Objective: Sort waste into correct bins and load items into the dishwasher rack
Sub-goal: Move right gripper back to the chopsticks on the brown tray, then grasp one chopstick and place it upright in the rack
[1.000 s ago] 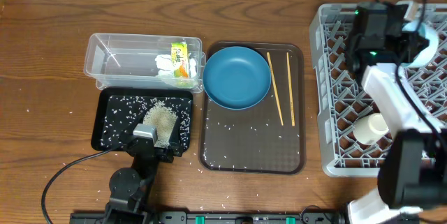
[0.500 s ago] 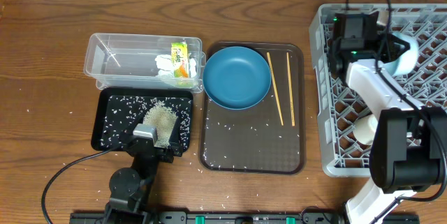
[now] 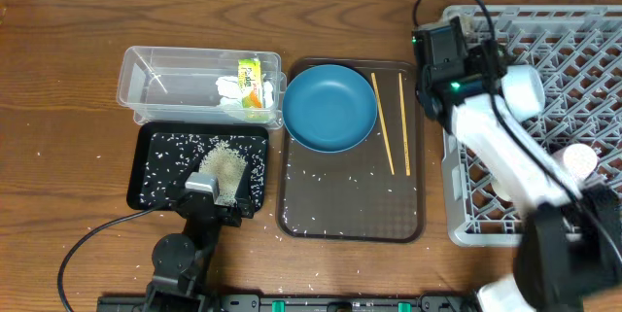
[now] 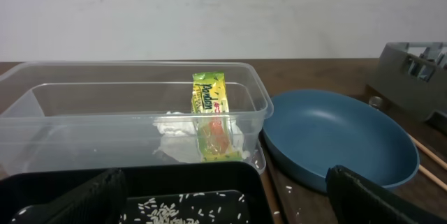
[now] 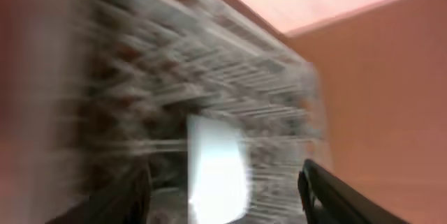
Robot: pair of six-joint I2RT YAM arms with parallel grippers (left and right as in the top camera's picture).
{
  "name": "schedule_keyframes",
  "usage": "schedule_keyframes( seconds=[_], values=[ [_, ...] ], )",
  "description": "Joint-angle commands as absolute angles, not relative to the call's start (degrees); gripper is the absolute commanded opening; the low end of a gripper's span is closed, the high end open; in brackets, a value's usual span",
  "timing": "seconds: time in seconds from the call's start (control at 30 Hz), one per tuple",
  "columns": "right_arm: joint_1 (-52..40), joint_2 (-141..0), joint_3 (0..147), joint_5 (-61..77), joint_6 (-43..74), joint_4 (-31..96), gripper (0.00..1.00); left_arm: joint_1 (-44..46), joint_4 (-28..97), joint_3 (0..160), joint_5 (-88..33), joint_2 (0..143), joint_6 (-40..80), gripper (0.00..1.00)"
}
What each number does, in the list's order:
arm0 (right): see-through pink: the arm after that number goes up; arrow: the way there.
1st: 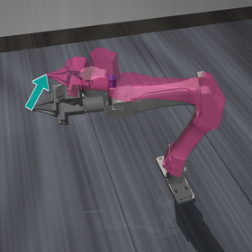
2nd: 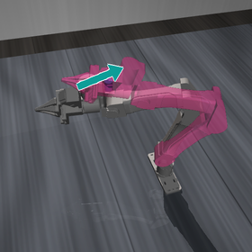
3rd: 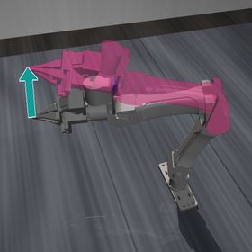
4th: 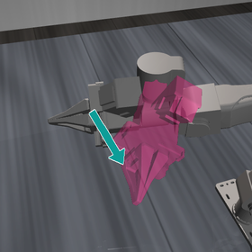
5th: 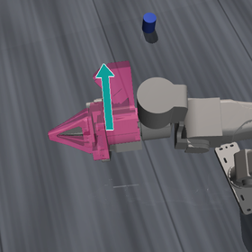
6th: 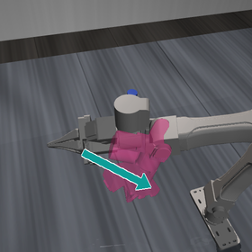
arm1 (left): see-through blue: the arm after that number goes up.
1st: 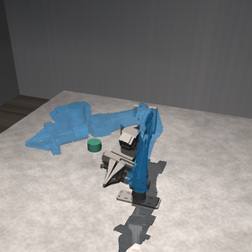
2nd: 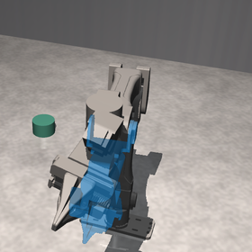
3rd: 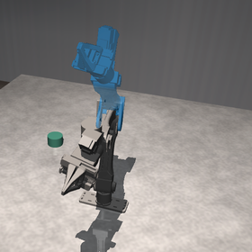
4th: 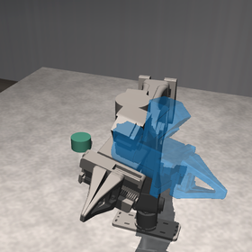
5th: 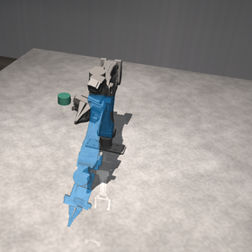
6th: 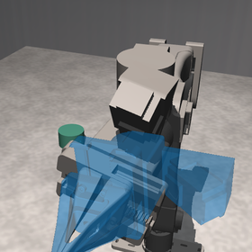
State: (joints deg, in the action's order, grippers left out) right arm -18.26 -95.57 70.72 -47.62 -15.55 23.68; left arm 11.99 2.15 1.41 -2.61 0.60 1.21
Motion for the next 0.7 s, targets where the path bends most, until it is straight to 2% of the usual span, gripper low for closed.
schedule_keyframes(
  seconds=[0.0,0.07,0.1,0.17,0.27,0.67],
  values=[
    [-19.9,-86.7,71.7,-17.3,2.0,28.0,0.65,11.6,3.8,0.2,-1.9,0.3,0.4,0.93],
    [-20.0,-85.2,71.7,-4.3,9.7,30.9,0.57,11.6,3.8,0.2,-1.9,0.3,0.4,0.94],
    [-20.0,-85.3,71.6,0.7,13.6,32.2,0.56,11.6,3.8,0.2,-1.9,0.3,0.4,0.93],
    [-20.1,-86.5,71.0,6.0,19.3,34.6,0.5,11.6,3.8,0.2,-1.9,0.3,0.4,0.93],
    [-20.6,-90.0,70.4,6.9,23.2,36.8,0.41,11.6,3.8,0.2,-1.9,0.3,0.4,0.94],
    [-20.6,-106.5,70.4,5.4,26.5,36.6,0.31,11.6,3.8,0.2,-1.9,0.3,0.4,0.93]
  ],
)
